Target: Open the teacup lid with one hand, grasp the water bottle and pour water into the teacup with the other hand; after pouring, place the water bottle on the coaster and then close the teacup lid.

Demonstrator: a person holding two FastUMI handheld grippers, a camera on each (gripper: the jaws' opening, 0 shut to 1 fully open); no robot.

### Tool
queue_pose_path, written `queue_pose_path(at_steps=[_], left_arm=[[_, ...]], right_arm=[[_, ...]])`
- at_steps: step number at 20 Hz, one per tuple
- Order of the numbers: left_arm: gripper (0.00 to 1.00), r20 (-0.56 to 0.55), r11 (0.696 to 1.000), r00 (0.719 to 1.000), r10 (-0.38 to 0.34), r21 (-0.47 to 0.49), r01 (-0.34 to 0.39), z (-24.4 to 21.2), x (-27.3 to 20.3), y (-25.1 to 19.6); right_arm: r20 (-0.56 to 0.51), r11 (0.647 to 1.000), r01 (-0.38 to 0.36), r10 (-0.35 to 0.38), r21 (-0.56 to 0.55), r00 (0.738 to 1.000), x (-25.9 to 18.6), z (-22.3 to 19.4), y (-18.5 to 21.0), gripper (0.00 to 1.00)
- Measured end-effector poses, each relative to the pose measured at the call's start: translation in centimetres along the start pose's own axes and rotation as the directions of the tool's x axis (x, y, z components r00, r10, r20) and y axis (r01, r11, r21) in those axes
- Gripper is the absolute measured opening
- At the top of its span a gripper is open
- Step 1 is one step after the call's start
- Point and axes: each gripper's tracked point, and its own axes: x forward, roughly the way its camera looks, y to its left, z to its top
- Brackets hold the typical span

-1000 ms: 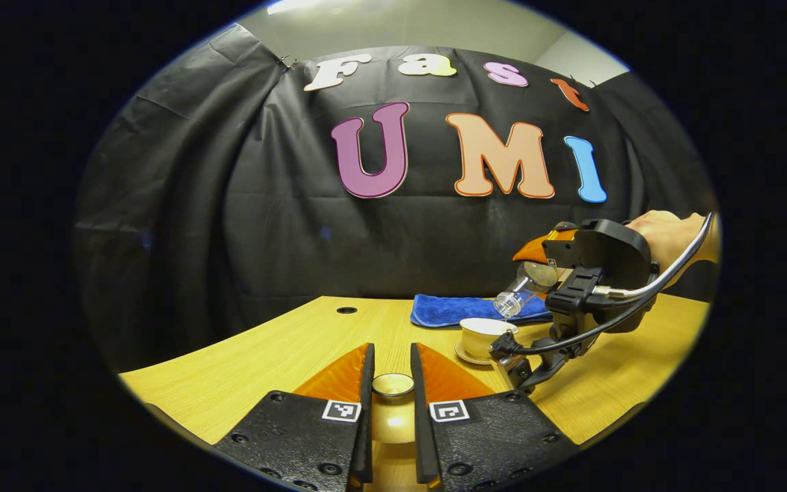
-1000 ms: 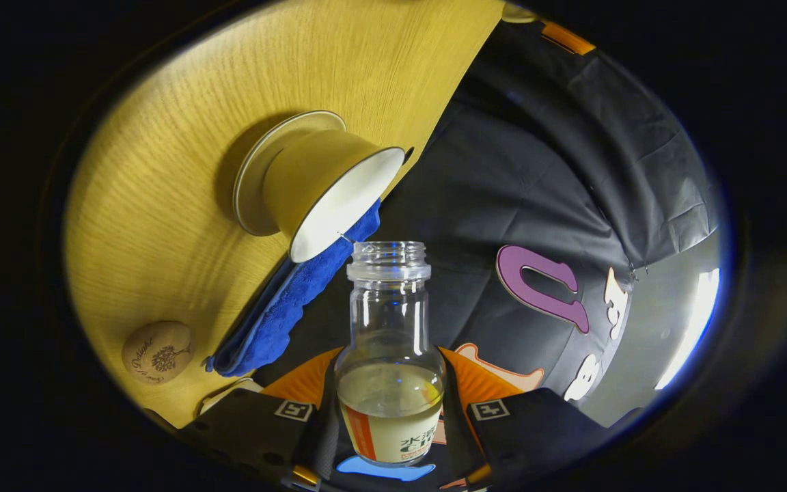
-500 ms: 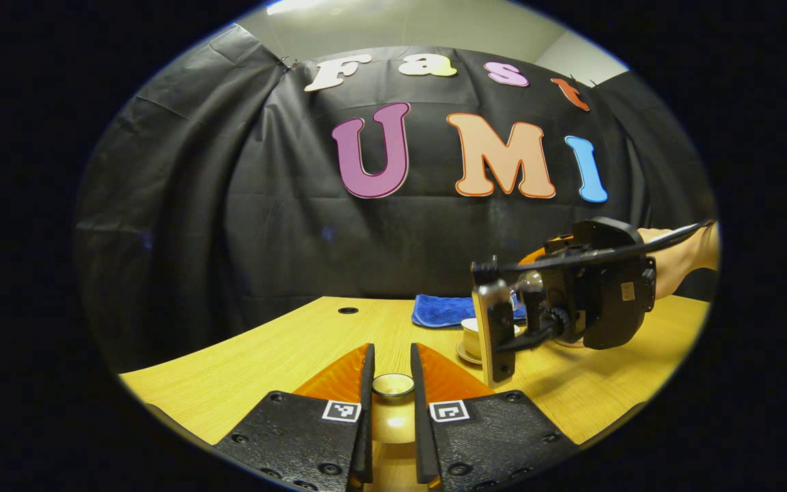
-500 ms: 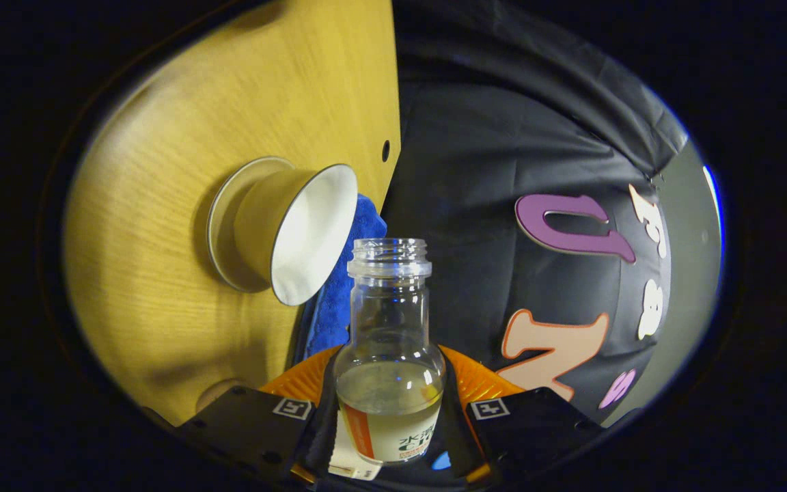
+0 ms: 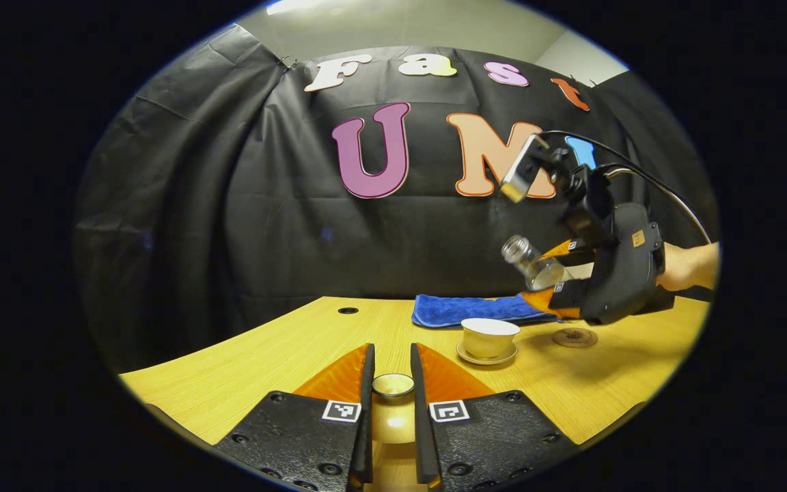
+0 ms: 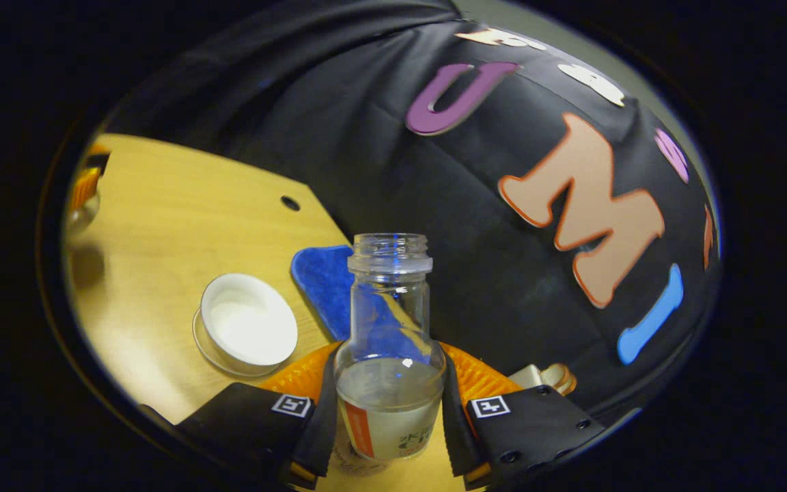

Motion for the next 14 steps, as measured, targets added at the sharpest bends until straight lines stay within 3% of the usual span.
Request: queue_pose_path(at_steps=[4,8,11,14], left_arm=[[0.22,0.0,1.0,1.0,0.0,0.0,0.0,0.0,0.1,0.0],[0.22,0.0,1.0,1.0,0.003,0.0,-0.003,0.0,0.1,0.0],[0.22,0.0,1.0,1.0,0.003,0.001,-0.003,0.1,0.0,0.0],[0.22,0.0,1.0,1.0,0.003,0.001,-0.003,0.0,0.1,0.0]], right_arm=[[0.056,0.98,0.092,-0.103,0.179,0.993,0.4,-0.8,-1.6,0.67],[0.076,0.909,0.099,-0.142,0.405,0.987,1.8,-1.9,-1.2,0.69],[0.062,0.866,0.137,-0.189,0.48,0.98,2.5,-2.6,-1.3,0.7],[0.036,0.835,0.128,-0.174,0.535,0.984,2.4,-3.3,-0.7,0.69]])
